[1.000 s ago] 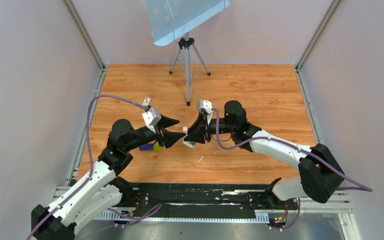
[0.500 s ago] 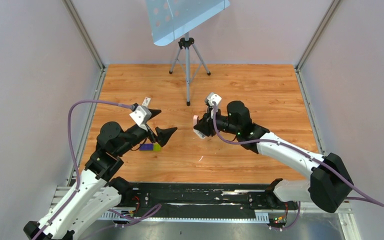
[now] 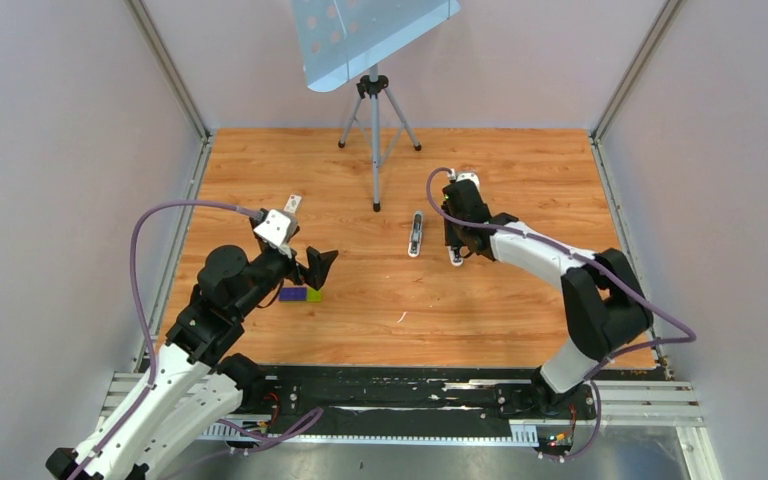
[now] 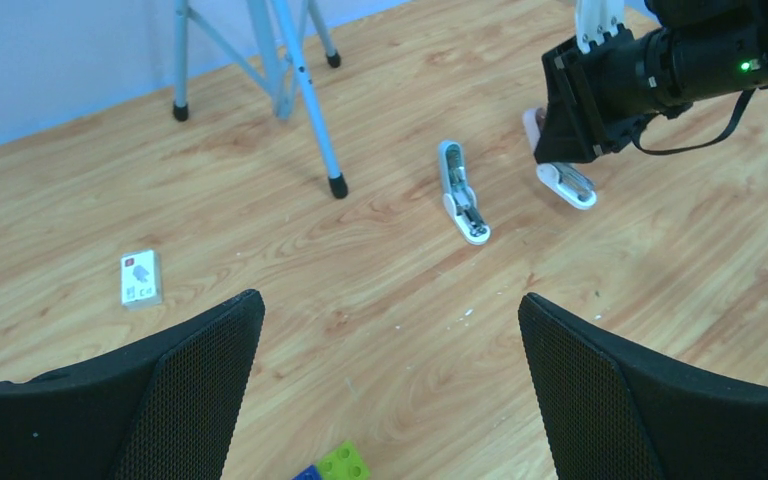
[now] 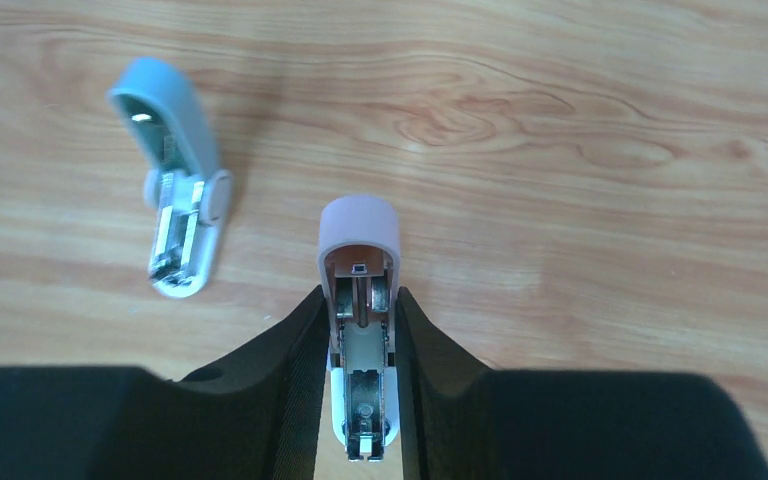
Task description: Load the staples into the stapler
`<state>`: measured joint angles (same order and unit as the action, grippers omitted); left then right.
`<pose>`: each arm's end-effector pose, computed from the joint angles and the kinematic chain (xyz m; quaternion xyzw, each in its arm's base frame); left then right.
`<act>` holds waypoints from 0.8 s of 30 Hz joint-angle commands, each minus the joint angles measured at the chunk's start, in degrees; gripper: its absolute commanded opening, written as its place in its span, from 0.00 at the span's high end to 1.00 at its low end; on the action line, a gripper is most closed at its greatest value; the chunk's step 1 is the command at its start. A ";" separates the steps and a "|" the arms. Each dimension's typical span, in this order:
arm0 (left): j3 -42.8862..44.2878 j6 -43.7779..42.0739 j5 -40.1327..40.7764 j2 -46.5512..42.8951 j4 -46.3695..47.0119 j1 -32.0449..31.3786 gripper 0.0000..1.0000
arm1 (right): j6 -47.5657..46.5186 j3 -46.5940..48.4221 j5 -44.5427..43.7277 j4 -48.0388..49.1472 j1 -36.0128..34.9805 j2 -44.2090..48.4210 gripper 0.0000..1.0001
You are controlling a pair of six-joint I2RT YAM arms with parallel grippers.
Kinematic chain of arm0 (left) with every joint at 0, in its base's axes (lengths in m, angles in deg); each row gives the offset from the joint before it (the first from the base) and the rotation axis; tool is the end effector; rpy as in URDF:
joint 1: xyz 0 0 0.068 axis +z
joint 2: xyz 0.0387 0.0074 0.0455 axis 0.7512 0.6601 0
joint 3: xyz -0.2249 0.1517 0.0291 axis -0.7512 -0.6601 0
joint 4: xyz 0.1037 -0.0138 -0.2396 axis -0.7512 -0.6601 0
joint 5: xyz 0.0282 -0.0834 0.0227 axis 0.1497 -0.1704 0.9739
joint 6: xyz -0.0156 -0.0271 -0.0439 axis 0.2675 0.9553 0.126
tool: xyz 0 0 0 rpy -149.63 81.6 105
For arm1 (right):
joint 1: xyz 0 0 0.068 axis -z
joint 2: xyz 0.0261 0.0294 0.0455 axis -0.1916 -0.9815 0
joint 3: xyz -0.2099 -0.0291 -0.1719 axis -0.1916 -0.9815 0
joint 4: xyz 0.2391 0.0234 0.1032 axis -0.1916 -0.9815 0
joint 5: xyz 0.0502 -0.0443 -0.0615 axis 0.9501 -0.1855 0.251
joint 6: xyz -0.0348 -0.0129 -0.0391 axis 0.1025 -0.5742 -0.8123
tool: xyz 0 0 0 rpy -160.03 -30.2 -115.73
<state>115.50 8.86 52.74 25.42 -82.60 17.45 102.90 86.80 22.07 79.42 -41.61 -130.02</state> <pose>0.1220 -0.0765 0.3209 0.2058 0.7118 -0.2147 0.6363 0.2962 0.1672 0.2261 -0.0595 0.8985 0.0967 0.4241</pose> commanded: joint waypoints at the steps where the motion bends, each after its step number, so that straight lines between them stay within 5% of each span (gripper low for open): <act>1: -0.30 -1.18 5.27 -1.14 -1.92 0.44 0.00 | 5.87 5.22 -9.84 -7.12 0.76 -4.96 0.80; 17: -1.10 -2.11 8.95 -1.37 -2.37 0.39 0.00 | 10.09 11.40 -15.76 -9.97 0.92 -15.58 0.71; 24: -1.07 -3.47 10.94 0.12 -3.09 0.39 0.00 | 9.57 10.04 -13.78 -9.79 1.20 -12.51 0.46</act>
<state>115.11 6.46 61.75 24.72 -85.14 17.45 112.17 96.61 7.98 71.25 -41.20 -144.78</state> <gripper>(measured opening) 0.997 0.472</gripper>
